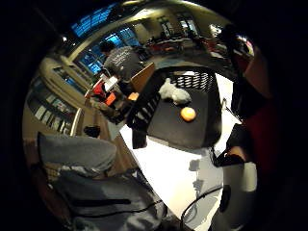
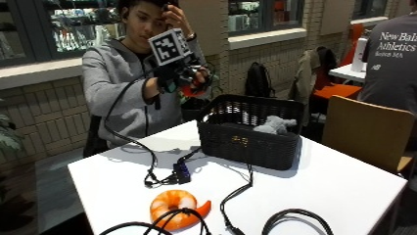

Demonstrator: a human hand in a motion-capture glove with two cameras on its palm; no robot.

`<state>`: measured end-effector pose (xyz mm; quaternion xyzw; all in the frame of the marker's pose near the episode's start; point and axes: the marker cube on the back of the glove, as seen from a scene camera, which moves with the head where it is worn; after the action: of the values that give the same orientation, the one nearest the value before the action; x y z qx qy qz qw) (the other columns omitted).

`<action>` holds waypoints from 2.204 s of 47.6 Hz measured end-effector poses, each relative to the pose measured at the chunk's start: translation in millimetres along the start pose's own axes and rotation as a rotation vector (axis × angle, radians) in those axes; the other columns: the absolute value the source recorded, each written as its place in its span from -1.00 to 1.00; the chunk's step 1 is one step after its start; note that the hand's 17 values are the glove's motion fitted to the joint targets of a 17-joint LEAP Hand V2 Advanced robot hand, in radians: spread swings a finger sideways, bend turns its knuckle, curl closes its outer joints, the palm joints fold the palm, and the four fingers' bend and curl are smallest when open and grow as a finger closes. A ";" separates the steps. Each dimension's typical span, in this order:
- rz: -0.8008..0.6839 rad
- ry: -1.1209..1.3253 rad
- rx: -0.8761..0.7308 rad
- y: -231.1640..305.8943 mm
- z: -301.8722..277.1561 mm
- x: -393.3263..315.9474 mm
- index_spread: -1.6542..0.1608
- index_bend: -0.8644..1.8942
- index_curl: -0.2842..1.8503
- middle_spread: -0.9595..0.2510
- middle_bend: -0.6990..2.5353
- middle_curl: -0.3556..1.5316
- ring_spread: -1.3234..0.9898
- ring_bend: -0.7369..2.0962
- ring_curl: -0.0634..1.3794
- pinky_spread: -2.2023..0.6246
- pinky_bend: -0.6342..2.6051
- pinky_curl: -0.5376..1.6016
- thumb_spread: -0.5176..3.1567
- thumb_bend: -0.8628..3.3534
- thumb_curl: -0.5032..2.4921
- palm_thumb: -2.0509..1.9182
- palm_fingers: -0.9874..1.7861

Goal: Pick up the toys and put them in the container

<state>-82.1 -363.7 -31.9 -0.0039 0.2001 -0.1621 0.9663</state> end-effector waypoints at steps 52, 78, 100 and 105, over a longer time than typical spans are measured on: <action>0.298 0.180 -0.448 -9.2 53.3 155.0 0.48 -0.25 -0.19 0.51 -0.43 0.17 0.04 -0.08 -0.29 0.54 0.08 -0.11 -0.02 -0.60 -0.34 0.10 -0.27; 0.680 0.002 -0.627 88.2 187.3 273.1 0.52 -0.34 -0.49 0.66 -0.52 -0.13 0.11 -0.29 -0.41 0.58 0.15 -0.12 -0.09 -0.61 -0.41 0.05 -0.55; 0.800 0.063 -0.522 81.1 206.4 272.8 0.47 -0.33 -0.62 0.59 -0.34 -0.18 0.04 0.07 -0.22 0.44 0.22 -0.10 0.18 -0.53 -0.44 0.12 -0.14; 0.758 0.174 -0.492 80.2 200.6 268.6 0.47 -0.33 -0.65 0.51 -0.25 -0.11 -0.01 0.21 -0.15 0.40 0.25 -0.09 0.22 -0.47 -0.43 0.16 -0.01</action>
<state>253.7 -383.7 43.2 -0.1460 0.3002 0.2553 0.9074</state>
